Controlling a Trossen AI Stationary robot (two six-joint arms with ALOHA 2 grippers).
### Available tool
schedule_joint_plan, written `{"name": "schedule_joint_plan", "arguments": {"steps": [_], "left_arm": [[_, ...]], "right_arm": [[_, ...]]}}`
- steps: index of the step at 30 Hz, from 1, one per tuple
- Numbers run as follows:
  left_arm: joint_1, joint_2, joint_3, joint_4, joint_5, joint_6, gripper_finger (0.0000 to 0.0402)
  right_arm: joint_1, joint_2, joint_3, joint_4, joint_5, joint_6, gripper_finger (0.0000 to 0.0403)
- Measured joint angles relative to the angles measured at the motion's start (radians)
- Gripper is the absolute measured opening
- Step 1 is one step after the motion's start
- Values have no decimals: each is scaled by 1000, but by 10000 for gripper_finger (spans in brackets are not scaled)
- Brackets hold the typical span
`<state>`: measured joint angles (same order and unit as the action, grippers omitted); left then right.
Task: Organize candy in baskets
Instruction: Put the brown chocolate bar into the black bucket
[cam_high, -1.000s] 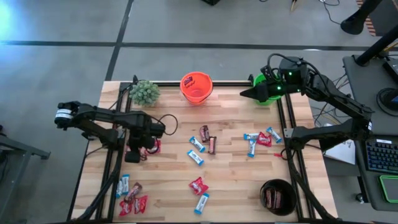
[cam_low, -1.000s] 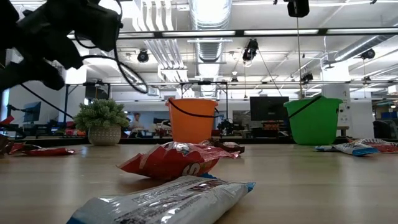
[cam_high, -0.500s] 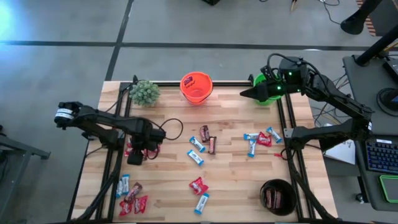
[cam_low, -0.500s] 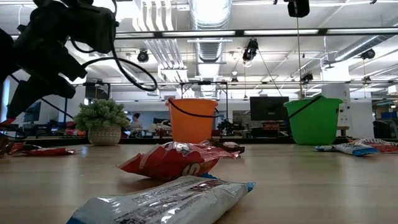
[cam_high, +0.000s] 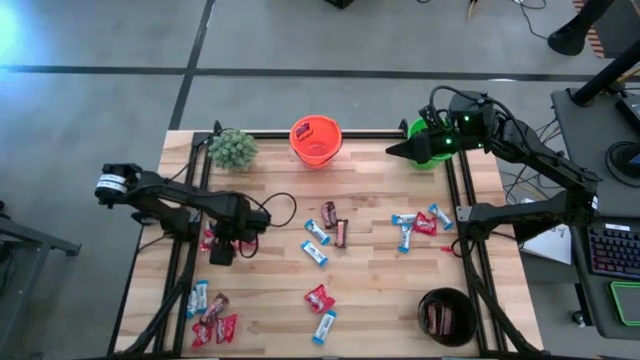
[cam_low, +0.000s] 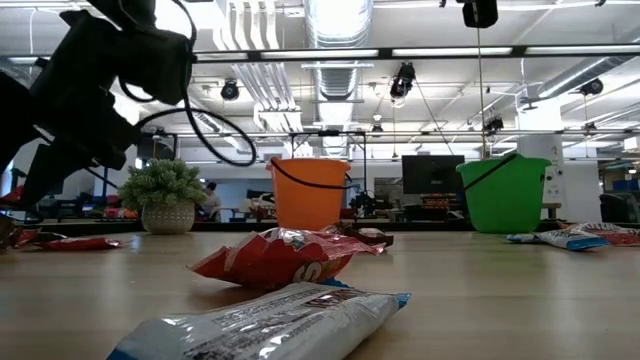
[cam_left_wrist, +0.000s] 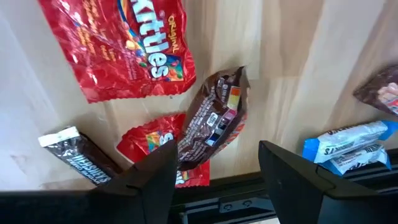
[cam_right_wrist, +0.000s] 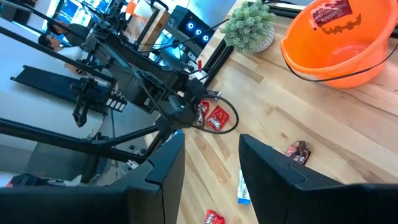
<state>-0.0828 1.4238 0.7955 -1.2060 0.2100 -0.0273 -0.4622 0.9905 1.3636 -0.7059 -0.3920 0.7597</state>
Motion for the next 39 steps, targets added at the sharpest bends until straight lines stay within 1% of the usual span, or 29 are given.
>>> {"name": "schedule_joint_plan", "arguments": {"steps": [4, 11, 16, 22, 30, 33, 36, 39], "left_arm": [[-2, 47, 1, 0, 4, 0, 206], [-5, 89, 0, 16, 69, 2, 206], [-8, 111, -11, 33, 65, 2, 206], [-8, 170, -14, 37, 61, 3, 206], [-8, 240, -13, 100, 59, -4, 206], [-8, 250, -13, 99, 34, -10, 205], [-8, 245, -13, 97, 9, -16, 195], [-8, 236, -13, 96, 8, -16, 168]], "right_arm": [[0, 0, 0, 0, 0, 0, 141], [0, 0, 0, 0, -3, 1, 141], [0, 0, 0, 0, -8, 2, 141], [0, 0, 0, 0, -8, 2, 141], [0, -1, 0, 0, -8, 22, 141], [0, -2, 0, 0, -9, 26, 141], [0, -5, 0, 0, -10, 33, 141], [0, -7, 0, 0, -10, 33, 141]]}}
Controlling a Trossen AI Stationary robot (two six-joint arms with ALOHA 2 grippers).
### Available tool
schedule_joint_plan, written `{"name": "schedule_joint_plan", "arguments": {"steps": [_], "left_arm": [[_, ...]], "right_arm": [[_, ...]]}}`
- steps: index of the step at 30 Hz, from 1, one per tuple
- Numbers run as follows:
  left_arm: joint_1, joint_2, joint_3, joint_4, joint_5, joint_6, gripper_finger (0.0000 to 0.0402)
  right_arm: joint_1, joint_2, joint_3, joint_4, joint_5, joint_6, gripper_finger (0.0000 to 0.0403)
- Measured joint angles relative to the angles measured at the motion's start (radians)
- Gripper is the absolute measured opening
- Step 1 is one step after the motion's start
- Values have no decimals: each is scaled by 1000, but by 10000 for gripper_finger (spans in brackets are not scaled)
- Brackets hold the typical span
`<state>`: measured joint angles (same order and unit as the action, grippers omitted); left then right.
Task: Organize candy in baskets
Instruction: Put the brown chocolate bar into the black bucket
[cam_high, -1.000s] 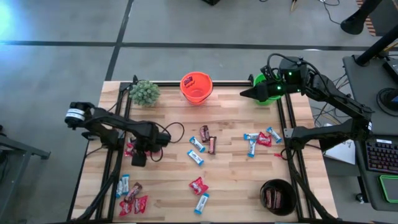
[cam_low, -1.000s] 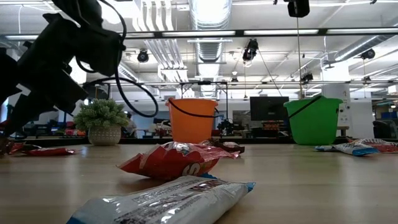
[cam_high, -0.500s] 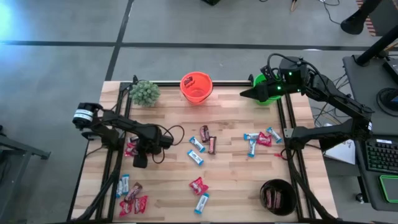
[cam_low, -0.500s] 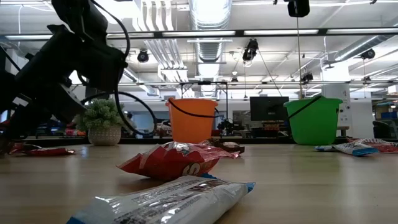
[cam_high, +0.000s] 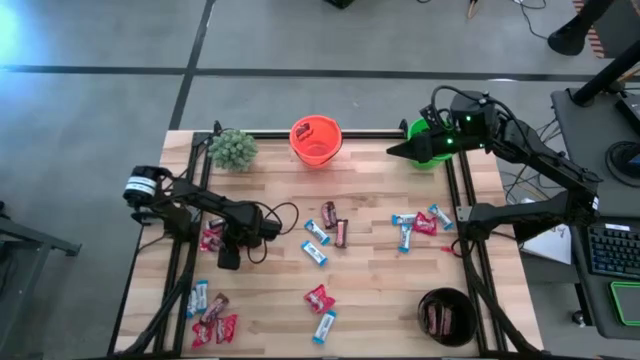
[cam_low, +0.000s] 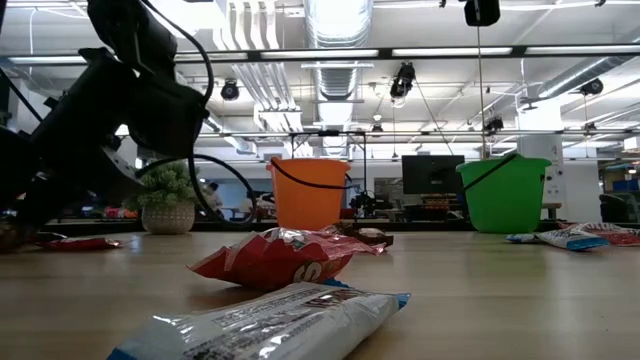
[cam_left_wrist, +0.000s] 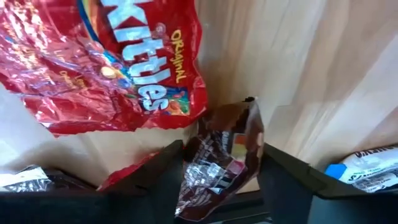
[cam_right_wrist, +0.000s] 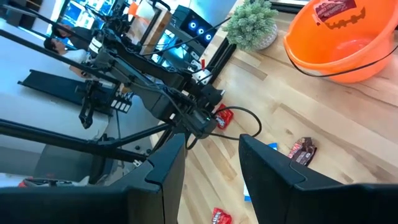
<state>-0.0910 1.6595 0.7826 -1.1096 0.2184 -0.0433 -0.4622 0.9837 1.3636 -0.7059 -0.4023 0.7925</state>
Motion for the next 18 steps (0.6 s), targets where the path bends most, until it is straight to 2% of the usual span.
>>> {"name": "schedule_joint_plan", "arguments": {"steps": [9, 11, 18], "left_arm": [[0, -3, 0, -4, 61, 2, 21], [0, -3, 0, -4, 61, 2, 10], [-2, -12, 29, -24, 114, 5, 6]], "right_arm": [[0, -1, 0, 0, 0, 1, 141], [0, -1, 0, 0, -7, 4, 141], [0, -2, 0, 0, -27, 22, 141]]}}
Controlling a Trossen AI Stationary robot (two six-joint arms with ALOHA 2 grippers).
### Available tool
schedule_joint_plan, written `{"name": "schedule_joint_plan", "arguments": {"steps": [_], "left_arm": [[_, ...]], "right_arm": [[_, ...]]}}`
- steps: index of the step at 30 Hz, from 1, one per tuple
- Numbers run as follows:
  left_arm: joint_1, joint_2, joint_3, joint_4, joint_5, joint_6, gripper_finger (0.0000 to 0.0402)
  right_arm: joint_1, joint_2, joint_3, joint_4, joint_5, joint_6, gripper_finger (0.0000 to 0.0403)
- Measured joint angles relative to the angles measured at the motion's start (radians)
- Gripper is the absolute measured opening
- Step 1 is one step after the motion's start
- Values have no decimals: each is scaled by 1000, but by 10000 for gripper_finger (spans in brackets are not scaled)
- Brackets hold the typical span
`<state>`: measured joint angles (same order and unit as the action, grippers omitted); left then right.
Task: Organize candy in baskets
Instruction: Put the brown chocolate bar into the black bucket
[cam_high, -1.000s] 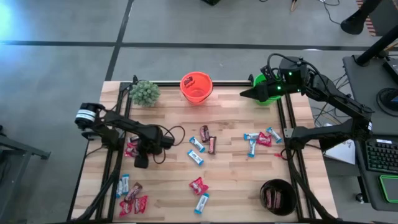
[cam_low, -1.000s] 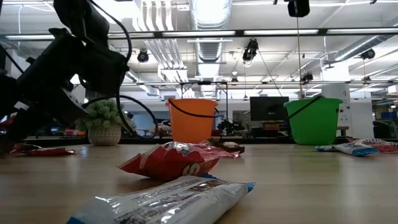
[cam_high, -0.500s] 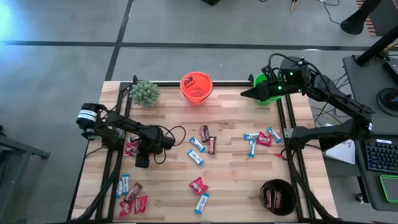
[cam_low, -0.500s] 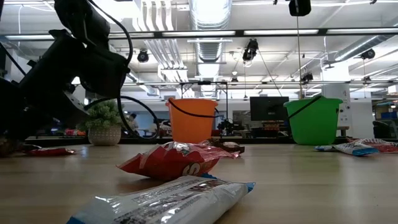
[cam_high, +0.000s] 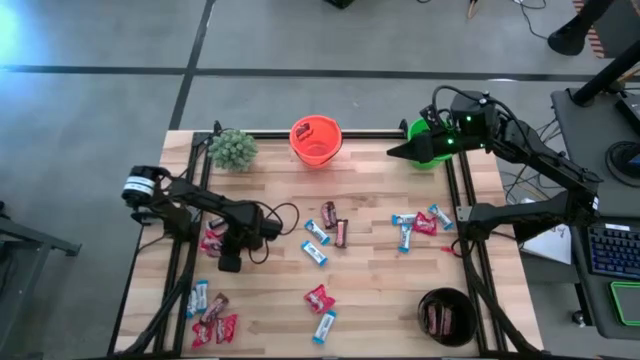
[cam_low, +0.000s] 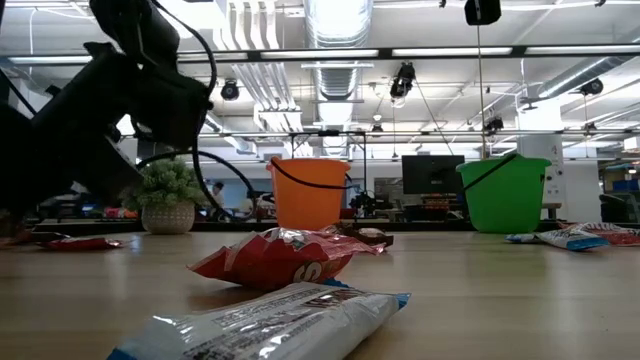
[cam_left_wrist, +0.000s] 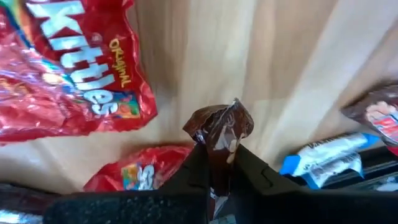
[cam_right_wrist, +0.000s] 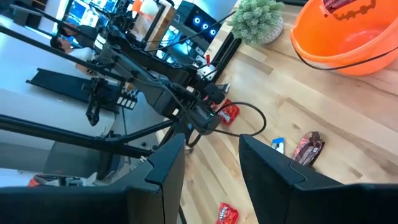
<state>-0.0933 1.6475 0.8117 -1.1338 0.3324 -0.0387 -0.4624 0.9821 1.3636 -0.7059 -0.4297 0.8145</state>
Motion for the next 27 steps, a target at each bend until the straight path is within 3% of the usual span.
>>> {"name": "schedule_joint_plan", "arguments": {"steps": [7, 16, 27], "left_arm": [[0, -89, 69, -129, 0, 6, 3], [0, -306, 219, -184, -14, -57, 2], [0, -430, 485, -172, -232, -76, 2]], "right_arm": [[0, 0, 0, 0, 0, -1, 141], [0, 0, 0, 0, -14, -14, 141], [0, 1, 0, 0, -14, -1, 141]]}}
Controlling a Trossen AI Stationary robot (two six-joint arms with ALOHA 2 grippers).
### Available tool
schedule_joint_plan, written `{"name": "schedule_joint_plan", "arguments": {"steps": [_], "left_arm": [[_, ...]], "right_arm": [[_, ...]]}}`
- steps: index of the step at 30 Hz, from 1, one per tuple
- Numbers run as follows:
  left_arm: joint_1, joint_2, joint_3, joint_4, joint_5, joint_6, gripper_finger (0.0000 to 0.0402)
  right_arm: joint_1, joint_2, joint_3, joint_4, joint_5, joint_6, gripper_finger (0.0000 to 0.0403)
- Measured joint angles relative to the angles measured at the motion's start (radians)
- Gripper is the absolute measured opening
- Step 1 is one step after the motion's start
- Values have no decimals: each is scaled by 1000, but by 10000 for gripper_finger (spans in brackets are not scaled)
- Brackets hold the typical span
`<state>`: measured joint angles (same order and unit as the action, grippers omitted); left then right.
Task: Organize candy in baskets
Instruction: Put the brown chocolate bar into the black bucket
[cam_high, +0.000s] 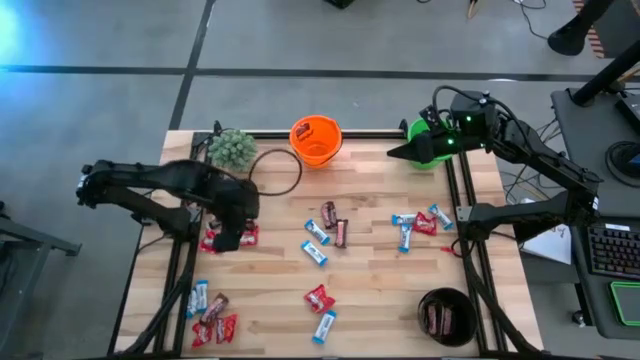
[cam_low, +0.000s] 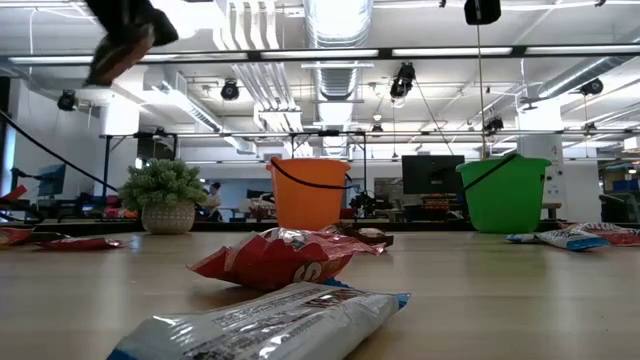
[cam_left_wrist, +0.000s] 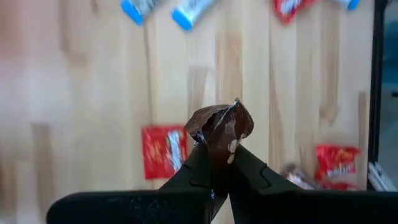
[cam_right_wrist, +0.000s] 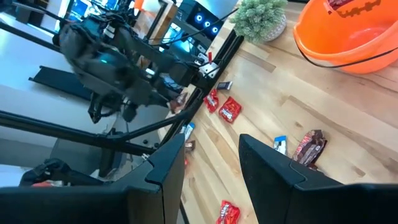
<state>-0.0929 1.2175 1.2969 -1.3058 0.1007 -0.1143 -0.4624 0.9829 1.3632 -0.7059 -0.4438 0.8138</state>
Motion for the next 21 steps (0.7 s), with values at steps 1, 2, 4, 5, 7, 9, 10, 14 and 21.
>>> {"name": "schedule_joint_plan", "arguments": {"steps": [1, 2, 4, 5, 7, 9, 10, 14, 21], "left_arm": [[0, 0, 20, 6, -11, 3, 2], [0, 0, 39, 14, -18, 11, 2], [0, 1, 68, 32, -38, 32, 2], [0, 3, 79, 44, -48, 41, 2], [0, 6, 98, 81, -73, 51, 2], [0, 7, 110, 128, -101, 53, 1], [0, 7, 116, 159, -120, 53, 1], [4, 7, 143, 285, -199, 61, 1], [20, 8, 157, 456, -285, 79, 1]], "right_arm": [[0, 0, 0, 0, 0, 0, 141], [0, 0, 0, 0, 0, 0, 141], [0, 0, 0, -2, 0, -1, 141], [0, 0, 0, -9, 0, -3, 141], [0, 0, 0, -42, 1, -22, 141], [0, 2, 0, -97, 1, -65, 141], [0, 2, 0, -129, 2, -92, 141], [0, 15, -9, -222, 1, -177, 141], [0, 64, -13, -240, -4, -277, 141]]}}
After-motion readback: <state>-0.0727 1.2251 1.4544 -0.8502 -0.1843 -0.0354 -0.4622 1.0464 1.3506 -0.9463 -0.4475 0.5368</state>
